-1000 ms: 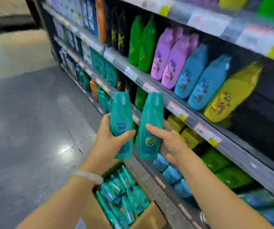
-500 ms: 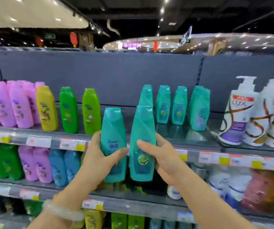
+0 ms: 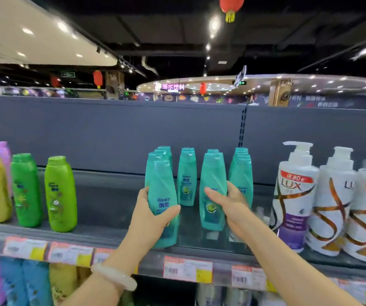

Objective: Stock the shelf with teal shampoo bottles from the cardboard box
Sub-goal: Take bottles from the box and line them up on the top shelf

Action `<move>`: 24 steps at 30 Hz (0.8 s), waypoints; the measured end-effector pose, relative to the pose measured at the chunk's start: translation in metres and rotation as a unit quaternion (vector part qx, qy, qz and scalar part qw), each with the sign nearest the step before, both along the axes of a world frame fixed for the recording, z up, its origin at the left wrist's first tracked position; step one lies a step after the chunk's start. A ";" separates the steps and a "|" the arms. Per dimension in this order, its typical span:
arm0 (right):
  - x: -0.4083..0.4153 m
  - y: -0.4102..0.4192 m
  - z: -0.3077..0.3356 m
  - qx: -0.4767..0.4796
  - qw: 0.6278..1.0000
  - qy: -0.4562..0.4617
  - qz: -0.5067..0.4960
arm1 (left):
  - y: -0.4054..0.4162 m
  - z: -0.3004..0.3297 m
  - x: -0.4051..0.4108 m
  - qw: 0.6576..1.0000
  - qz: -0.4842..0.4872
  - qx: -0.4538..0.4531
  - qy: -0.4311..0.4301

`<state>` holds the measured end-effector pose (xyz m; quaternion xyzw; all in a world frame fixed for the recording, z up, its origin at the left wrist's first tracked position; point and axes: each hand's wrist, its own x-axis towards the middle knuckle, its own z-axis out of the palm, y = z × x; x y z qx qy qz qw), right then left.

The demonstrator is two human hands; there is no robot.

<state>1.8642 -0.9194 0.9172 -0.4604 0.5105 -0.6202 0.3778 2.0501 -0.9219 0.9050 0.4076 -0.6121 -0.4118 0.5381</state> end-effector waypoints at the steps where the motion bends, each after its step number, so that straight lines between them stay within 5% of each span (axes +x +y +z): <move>1: -0.001 -0.010 -0.001 -0.002 1.000 0.011 -0.003 | -0.005 0.000 -0.002 1.000 0.002 0.002 0.008; 10: -0.003 -0.053 -0.016 0.046 0.996 0.034 -0.068 | -0.041 0.012 -0.011 0.999 -0.045 -0.019 -0.011; 17: 0.007 -0.055 -0.024 0.193 0.940 0.224 -0.168 | -0.053 0.014 -0.013 0.997 -0.063 -0.041 -0.023; 24: 0.007 -0.050 -0.023 0.189 0.913 0.310 -0.188 | -0.064 0.003 -0.025 0.994 -0.086 -0.034 -0.052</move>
